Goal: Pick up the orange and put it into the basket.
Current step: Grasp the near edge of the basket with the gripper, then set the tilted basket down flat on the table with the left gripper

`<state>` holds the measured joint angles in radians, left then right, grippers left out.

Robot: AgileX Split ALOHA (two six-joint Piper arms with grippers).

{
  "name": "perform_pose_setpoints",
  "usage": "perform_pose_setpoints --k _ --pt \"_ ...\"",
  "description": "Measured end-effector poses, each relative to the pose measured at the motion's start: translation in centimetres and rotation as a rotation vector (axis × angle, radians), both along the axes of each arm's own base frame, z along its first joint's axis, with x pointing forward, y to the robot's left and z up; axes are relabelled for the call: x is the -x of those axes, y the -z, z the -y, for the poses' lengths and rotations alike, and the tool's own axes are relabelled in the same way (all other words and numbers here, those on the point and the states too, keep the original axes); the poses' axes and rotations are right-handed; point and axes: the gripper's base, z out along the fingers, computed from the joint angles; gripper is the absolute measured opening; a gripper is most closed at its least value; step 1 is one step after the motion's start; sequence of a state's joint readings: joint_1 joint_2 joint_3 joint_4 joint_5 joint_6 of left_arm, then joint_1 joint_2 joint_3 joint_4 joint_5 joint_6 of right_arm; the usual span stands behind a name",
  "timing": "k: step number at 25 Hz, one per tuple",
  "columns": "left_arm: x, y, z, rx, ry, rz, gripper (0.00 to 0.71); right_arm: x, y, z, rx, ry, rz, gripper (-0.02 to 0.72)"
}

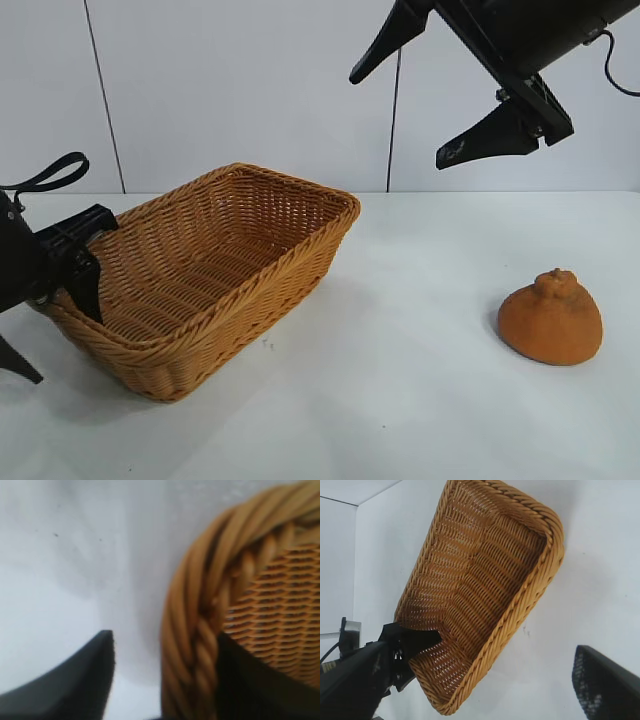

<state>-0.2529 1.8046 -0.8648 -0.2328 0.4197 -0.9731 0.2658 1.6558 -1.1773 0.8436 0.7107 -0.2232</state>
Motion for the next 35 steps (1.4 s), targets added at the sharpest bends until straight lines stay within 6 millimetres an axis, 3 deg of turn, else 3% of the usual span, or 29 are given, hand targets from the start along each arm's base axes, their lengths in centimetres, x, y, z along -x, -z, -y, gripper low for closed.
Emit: perform_pose_setpoints --k 2,3,9,19,29,35 --pt "-0.1 0.0 0.0 0.004 -0.008 0.01 0.104 0.0 0.0 0.0 0.0 0.0 0.0 0.683" --pt "-0.1 0.0 0.0 0.009 -0.018 0.01 0.086 0.0 0.0 0.0 0.0 0.001 0.001 0.683" --pt "-1.0 -1.2 0.4 0.012 0.011 -0.006 0.086 0.0 0.0 0.0 0.0 0.003 0.004 0.683" --pt "-5.0 -5.7 1.4 0.021 0.213 0.103 0.086 0.0 0.0 0.0 0.0 0.003 0.004 0.683" --pt "-7.9 -5.3 2.0 -0.039 0.575 0.04 0.085 0.0 0.0 0.0 0.002 0.002 0.003 0.683" --pt "-8.7 -5.0 2.4 -0.051 0.783 0.003 0.085 0.0 0.0 0.0 0.003 0.002 0.004 0.683"
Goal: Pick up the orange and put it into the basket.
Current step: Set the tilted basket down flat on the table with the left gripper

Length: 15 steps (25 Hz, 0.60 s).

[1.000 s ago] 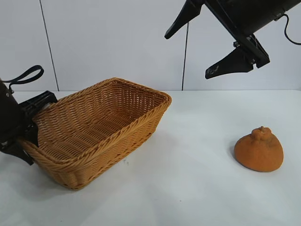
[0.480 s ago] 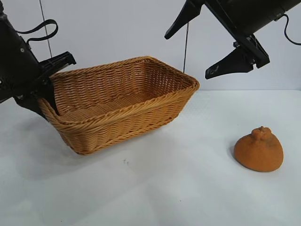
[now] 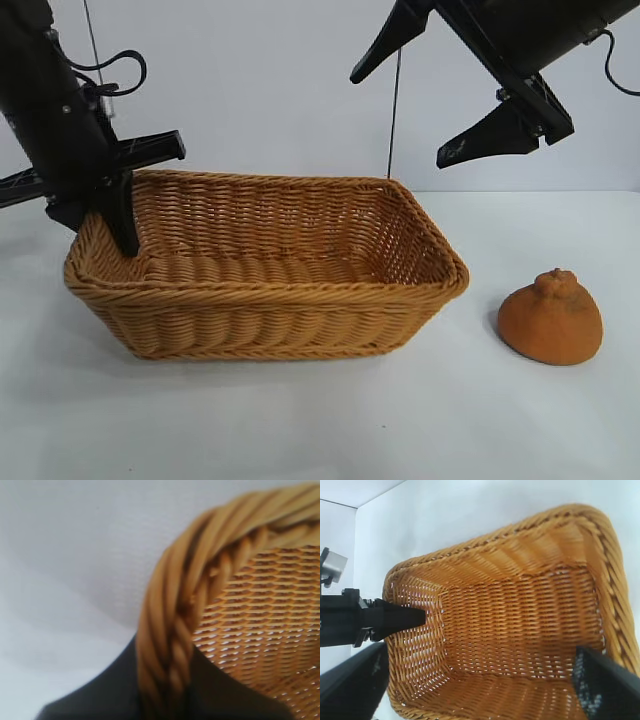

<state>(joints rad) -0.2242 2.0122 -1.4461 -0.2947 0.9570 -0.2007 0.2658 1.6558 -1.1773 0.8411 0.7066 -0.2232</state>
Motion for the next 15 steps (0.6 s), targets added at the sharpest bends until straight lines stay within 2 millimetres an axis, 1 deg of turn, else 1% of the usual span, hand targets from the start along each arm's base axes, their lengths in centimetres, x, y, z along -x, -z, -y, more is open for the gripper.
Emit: perform_pose_setpoints --k 7,12,15 --pt "-0.5 1.4 0.2 0.005 0.045 -0.003 0.085 0.0 0.0 0.0 0.0 0.0 0.0 0.683" --pt "-1.1 3.8 0.5 0.022 0.023 -0.02 0.085 0.0 0.0 0.0 0.0 0.0 0.0 0.683" --pt "-1.3 4.4 0.7 0.036 0.028 -0.011 0.085 0.0 0.0 0.0 0.0 0.0 0.0 0.683"
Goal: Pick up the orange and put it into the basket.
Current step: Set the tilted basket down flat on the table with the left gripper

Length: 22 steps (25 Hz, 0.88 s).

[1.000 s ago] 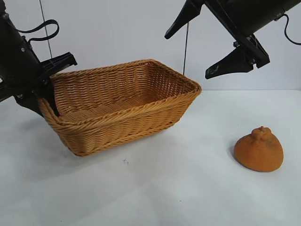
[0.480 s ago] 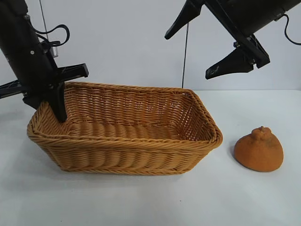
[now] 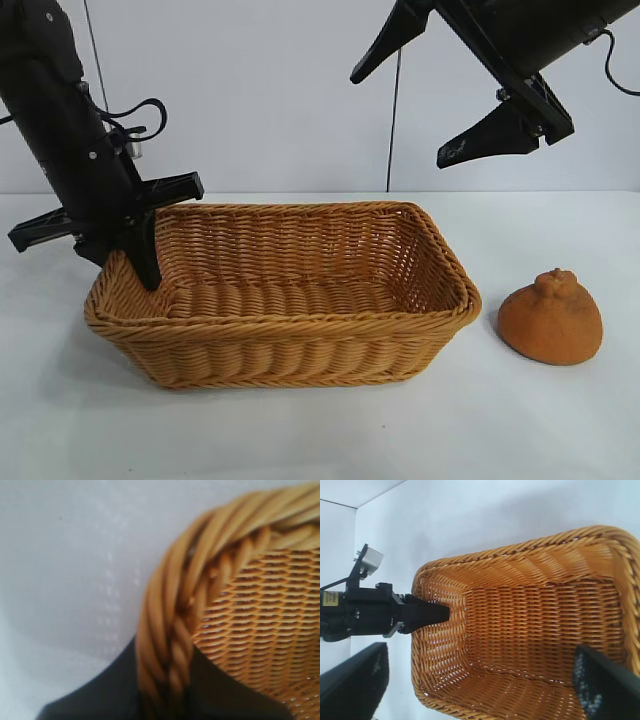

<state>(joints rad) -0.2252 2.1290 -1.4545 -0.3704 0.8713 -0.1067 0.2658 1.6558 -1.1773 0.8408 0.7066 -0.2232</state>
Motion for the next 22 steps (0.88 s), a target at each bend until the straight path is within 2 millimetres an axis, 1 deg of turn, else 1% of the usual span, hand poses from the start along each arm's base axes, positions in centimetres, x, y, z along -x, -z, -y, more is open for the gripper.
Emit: perform_pose_setpoints --k 2,3,4,5,7,9,10,12,13,16,18,20,22 --pt "0.0 0.0 0.0 0.005 0.004 0.005 0.092 0.0 0.0 0.0 0.0 0.0 0.0 0.683" --pt "0.0 0.0 0.1 0.006 0.005 0.006 0.12 0.0 0.0 0.0 0.0 0.0 0.0 0.683" --pt "0.0 0.0 0.1 0.007 0.005 0.006 0.165 0.0 0.0 0.0 0.0 0.0 0.0 0.683" --pt "0.0 0.0 0.1 0.01 0.003 0.004 0.241 0.0 0.0 0.0 0.0 0.0 0.0 0.683" --pt "0.0 0.0 0.1 0.015 0.001 -0.001 0.431 0.0 0.0 0.0 0.0 0.001 0.001 0.683" --pt "0.1 0.0 0.1 0.015 0.004 -0.01 0.563 0.0 0.0 0.0 0.0 0.001 0.001 0.683" --pt "0.2 -0.1 0.1 0.015 0.006 -0.015 0.601 0.0 0.0 0.0 0.0 0.001 0.001 0.683" --pt "0.4 -0.8 0.1 0.02 0.013 -0.019 0.636 0.0 0.0 0.0 0.0 0.001 0.001 0.683" --pt "0.5 -1.6 0.1 0.022 0.022 -0.016 0.645 0.0 0.0 0.0 0.0 0.001 0.001 0.683" --pt "0.4 -4.9 0.2 0.034 0.059 0.032 0.657 0.0 0.0 0.0 0.001 0.0 0.001 0.683" --pt "0.5 -7.3 -0.2 0.025 0.083 0.078 0.659 0.0 0.0 0.0 0.001 0.001 0.001 0.683" --pt "0.3 -9.2 -1.0 0.005 0.092 0.119 0.661 0.0 0.0 0.0 0.001 0.0 0.001 0.683" --pt "0.0 -10.6 -2.5 -0.035 0.088 0.145 0.662 0.0 0.0 0.0 0.001 0.0 0.0 0.683"
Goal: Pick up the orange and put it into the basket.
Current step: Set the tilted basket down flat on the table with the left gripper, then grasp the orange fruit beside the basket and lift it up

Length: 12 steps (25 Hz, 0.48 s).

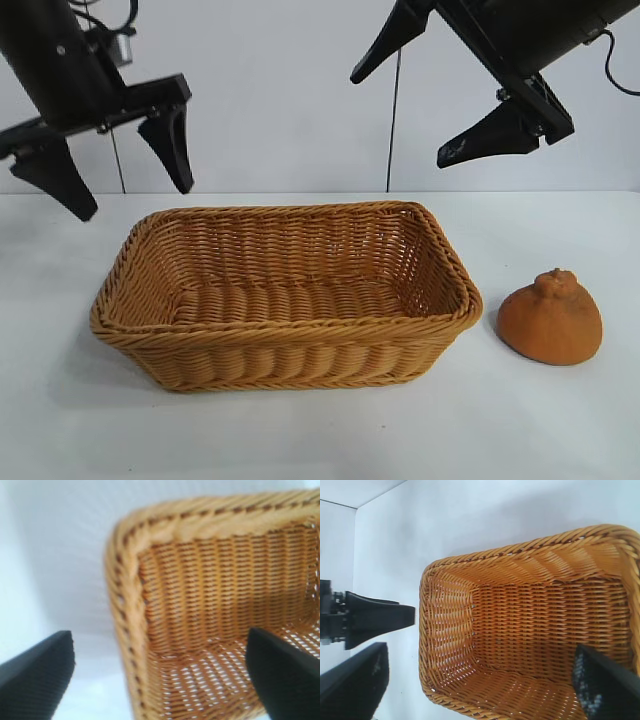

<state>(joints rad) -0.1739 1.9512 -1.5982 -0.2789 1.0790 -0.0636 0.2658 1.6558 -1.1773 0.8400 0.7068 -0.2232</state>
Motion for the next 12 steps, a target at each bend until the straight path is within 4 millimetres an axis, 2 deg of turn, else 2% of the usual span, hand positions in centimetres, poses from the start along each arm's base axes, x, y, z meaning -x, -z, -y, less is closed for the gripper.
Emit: perform_pose_setpoints --k 7,9,12 --pt "-0.1 -0.8 -6.6 -0.201 -0.054 -0.031 0.663 0.1 0.0 0.0 -0.001 -0.01 -0.01 0.683" --pt "0.1 -1.2 -7.6 -0.22 -0.069 -0.04 0.663 0.1 0.0 0.0 0.0 -0.011 -0.011 0.683" --pt "0.5 -1.9 -7.9 -0.227 -0.07 -0.034 0.663 0.1 0.0 0.0 0.0 -0.011 -0.011 0.683"
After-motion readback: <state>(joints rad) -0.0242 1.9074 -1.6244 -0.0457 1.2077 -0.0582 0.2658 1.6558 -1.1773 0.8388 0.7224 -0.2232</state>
